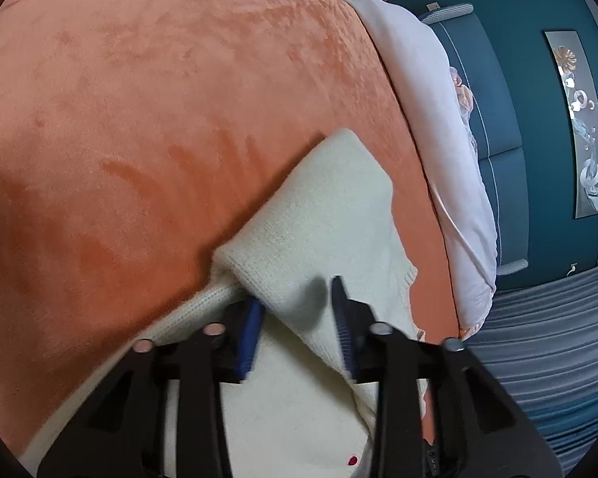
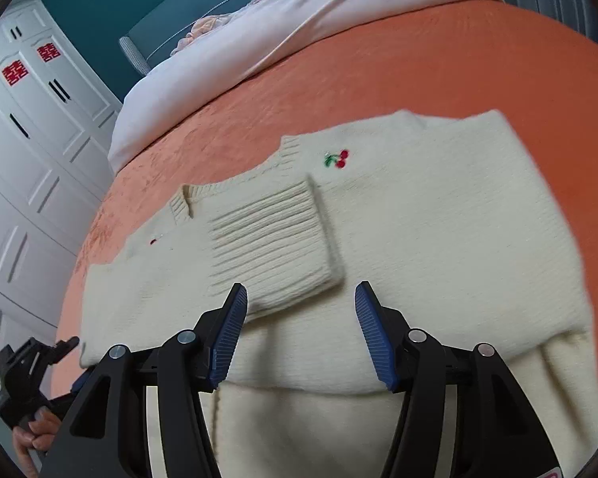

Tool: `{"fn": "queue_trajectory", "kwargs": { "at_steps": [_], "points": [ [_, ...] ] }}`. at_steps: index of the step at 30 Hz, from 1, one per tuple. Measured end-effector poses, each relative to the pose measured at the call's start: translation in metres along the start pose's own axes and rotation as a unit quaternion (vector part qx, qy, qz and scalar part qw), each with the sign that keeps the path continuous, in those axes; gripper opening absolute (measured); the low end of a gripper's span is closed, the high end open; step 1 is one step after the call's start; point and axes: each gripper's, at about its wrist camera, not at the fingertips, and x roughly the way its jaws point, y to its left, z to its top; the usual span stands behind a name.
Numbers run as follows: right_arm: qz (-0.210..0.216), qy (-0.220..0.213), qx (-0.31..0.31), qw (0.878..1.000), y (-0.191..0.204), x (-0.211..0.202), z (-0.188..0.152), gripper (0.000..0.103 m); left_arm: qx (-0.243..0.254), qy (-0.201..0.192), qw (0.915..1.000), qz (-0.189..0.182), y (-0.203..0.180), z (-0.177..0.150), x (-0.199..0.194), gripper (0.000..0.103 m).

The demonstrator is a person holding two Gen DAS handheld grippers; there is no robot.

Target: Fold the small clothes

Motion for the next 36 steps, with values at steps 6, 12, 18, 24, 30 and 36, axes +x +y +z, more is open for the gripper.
{"fn": "queue_trajectory", "kwargs": {
  "at_steps": [6,12,18,24,30,36],
  "points": [
    [0.052,-0.090,-0.041,0.994,0.041,-0.041,0.010,0.007,0.046,-0.033,0.9976,-0.040,-0.026,0.010,-0.020,0.009],
    [-0.003,-0.077,-0.058,0.995,0.007,-0.043,0.006,0.006,0.081,0.017,0.9954,0.048,-0.013,-0.012,0.025,0.009],
    [0.006,-0.068,-0.021,0.997,-0.023,-0.044,-0.018,0.003,0.108,0.003,0.9933,0.040,-0.007,-0.019,0.023,0.010],
    [0.017,-0.024,-0.004,1.000,-0.032,-0.022,-0.017,0.017,0.130,-0.002,0.9913,0.021,-0.002,-0.019,0.023,0.010],
    [0.017,-0.038,0.011,0.999,-0.023,-0.017,-0.004,0.010,0.164,-0.014,0.9864,0.010,0.000,-0.024,0.022,0.010],
    [0.009,-0.111,-0.021,0.993,-0.021,-0.053,-0.016,0.009,0.195,-0.029,0.9804,0.007,0.000,-0.032,0.022,0.010]
  ]
}}
